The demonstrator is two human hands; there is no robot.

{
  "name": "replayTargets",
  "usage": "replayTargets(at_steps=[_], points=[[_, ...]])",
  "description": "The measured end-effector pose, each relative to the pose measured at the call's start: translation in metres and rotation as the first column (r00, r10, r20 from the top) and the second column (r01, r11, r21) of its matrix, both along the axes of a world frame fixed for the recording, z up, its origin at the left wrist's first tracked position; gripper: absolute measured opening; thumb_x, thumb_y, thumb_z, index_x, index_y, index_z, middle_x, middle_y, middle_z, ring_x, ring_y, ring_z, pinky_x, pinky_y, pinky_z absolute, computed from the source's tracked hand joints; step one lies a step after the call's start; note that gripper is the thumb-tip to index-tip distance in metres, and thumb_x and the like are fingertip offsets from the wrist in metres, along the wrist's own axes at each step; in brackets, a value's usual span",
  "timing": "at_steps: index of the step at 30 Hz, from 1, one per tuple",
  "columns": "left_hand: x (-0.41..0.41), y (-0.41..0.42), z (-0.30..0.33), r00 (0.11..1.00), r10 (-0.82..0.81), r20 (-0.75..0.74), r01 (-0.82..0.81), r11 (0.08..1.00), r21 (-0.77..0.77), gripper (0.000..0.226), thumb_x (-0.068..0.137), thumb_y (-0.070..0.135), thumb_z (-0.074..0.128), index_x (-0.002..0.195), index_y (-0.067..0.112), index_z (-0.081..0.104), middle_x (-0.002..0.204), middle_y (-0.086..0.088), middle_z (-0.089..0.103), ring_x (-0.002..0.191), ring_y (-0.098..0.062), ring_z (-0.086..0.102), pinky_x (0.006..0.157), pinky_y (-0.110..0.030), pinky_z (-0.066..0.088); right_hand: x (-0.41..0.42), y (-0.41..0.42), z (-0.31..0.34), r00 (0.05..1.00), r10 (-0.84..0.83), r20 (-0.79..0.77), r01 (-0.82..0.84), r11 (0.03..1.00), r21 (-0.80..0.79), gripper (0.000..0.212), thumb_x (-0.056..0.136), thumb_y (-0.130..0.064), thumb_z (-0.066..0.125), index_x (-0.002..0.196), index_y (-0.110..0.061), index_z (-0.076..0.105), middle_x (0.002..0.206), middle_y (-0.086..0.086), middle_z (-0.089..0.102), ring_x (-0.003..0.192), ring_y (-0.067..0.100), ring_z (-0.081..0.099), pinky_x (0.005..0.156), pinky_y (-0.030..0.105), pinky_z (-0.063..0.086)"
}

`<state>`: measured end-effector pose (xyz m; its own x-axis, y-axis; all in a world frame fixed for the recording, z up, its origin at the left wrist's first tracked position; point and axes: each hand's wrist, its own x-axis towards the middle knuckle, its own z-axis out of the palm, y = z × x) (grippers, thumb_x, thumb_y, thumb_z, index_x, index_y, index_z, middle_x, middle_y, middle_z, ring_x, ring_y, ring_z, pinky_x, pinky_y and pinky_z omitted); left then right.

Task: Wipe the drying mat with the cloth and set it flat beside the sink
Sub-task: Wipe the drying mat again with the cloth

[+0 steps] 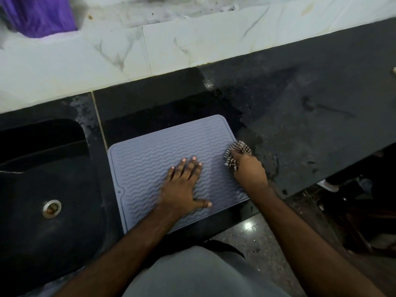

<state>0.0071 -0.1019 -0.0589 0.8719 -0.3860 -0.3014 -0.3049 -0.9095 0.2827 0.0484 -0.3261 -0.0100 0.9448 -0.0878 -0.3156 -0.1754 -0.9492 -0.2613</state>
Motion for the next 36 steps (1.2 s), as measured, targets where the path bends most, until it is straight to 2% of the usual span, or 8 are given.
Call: replayTargets(at_steps=[10, 18, 21, 23, 25, 27, 31, 36], points=[[0.0, -0.002, 0.0, 0.999, 0.033, -0.012, -0.033, 0.999, -0.003, 0.129, 0.063, 0.097, 0.042, 0.159, 0.032, -0.014, 0.166, 0.009, -0.021, 0.153, -0.02, -0.017, 0.124, -0.05, -0.004, -0.037, 0.003, 0.017, 0.971, -0.2, -0.133, 0.195, 0.98, -0.048, 0.027, 0.088, -0.013, 0.055, 0.111, 0.0, 0.063, 0.118, 0.022, 0.064, 0.111, 0.038, 0.061, 0.093, 0.039, 0.051], [0.0, -0.003, 0.002, 0.999, 0.032, -0.032, -0.032, 0.999, -0.003, 0.13, 0.061, 0.1, 0.036, 0.158, 0.032, -0.016, 0.165, 0.008, -0.024, 0.153, -0.021, -0.018, 0.124, -0.051, -0.003, -0.072, 0.025, 0.022, 0.964, -0.135, -0.228, 0.108, 0.986, -0.126, 0.025, 0.088, -0.017, 0.056, 0.107, -0.002, 0.062, 0.111, 0.018, 0.069, 0.104, 0.034, 0.065, 0.082, 0.034, 0.052], [0.004, -0.002, 0.01, 0.996, 0.004, -0.085, -0.005, 1.0, -0.014, 0.117, 0.078, 0.082, 0.052, 0.16, 0.027, -0.011, 0.166, 0.005, -0.023, 0.153, -0.023, -0.018, 0.124, -0.049, -0.005, -0.078, 0.049, 0.033, 0.972, -0.028, -0.231, 0.044, 0.997, 0.065, 0.018, 0.087, -0.02, 0.059, 0.094, -0.005, 0.066, 0.099, 0.017, 0.072, 0.098, 0.034, 0.067, 0.073, 0.033, 0.048], [0.007, 0.007, 0.023, 0.981, -0.02, -0.195, -0.021, 0.978, -0.208, 0.101, 0.091, 0.052, 0.065, 0.161, 0.021, -0.001, 0.168, 0.001, -0.013, 0.154, -0.022, -0.012, 0.125, -0.042, -0.005, -0.079, 0.064, 0.045, 0.983, 0.022, -0.182, 0.03, 0.959, 0.28, 0.016, 0.089, -0.024, 0.06, 0.077, -0.015, 0.064, 0.08, 0.008, 0.07, 0.086, 0.029, 0.068, 0.063, 0.028, 0.038], [0.007, 0.023, 0.041, 0.939, -0.014, -0.342, -0.186, 0.818, -0.545, 0.084, 0.093, 0.021, 0.071, 0.159, 0.013, 0.02, 0.167, -0.003, 0.014, 0.154, -0.017, 0.01, 0.126, -0.03, 0.008, -0.075, 0.077, 0.06, 0.994, 0.012, -0.111, 0.038, 0.898, 0.439, 0.019, 0.091, -0.03, 0.062, 0.076, -0.019, 0.064, 0.073, -0.003, 0.067, 0.079, 0.019, 0.068, 0.062, 0.026, 0.037], [0.005, 0.039, 0.063, 0.86, 0.037, -0.509, -0.446, 0.538, -0.715, 0.065, 0.094, -0.001, 0.065, 0.152, 0.009, 0.038, 0.155, -0.004, 0.042, 0.145, -0.013, 0.036, 0.12, -0.025, 0.027, -0.069, 0.088, 0.079, 0.984, -0.071, -0.162, 0.163, 0.722, 0.673, 0.017, 0.093, -0.033, 0.067, 0.086, -0.018, 0.071, 0.08, -0.004, 0.074, 0.081, 0.012, 0.071, 0.066, 0.023, 0.047], [0.002, 0.067, 0.099, 0.709, 0.089, -0.7, -0.705, 0.11, -0.7, 0.034, 0.103, 0.017, 0.045, 0.131, 0.003, 0.058, 0.13, -0.015, 0.065, 0.125, -0.027, 0.057, 0.113, -0.038, 0.039, -0.056, 0.109, 0.106, 0.906, -0.086, -0.415, 0.424, 0.204, 0.882, 0.036, 0.089, -0.043, 0.07, 0.108, -0.013, 0.076, 0.105, 0.01, 0.077, 0.098, 0.026, 0.074, 0.077, 0.035, 0.06], [-0.014, 0.094, 0.123, 0.709, 0.159, -0.687, -0.668, -0.162, -0.726, 0.048, 0.1, 0.03, 0.058, 0.127, -0.01, 0.057, 0.125, -0.03, 0.064, 0.11, -0.035, 0.064, 0.099, -0.047, 0.049, -0.034, 0.137, 0.112, 0.94, 0.076, -0.332, 0.323, 0.107, 0.94, 0.035, 0.091, -0.042, 0.071, 0.118, -0.02, 0.07, 0.117, 0.015, 0.072, 0.109, 0.033, 0.07, 0.083, 0.046, 0.059]])
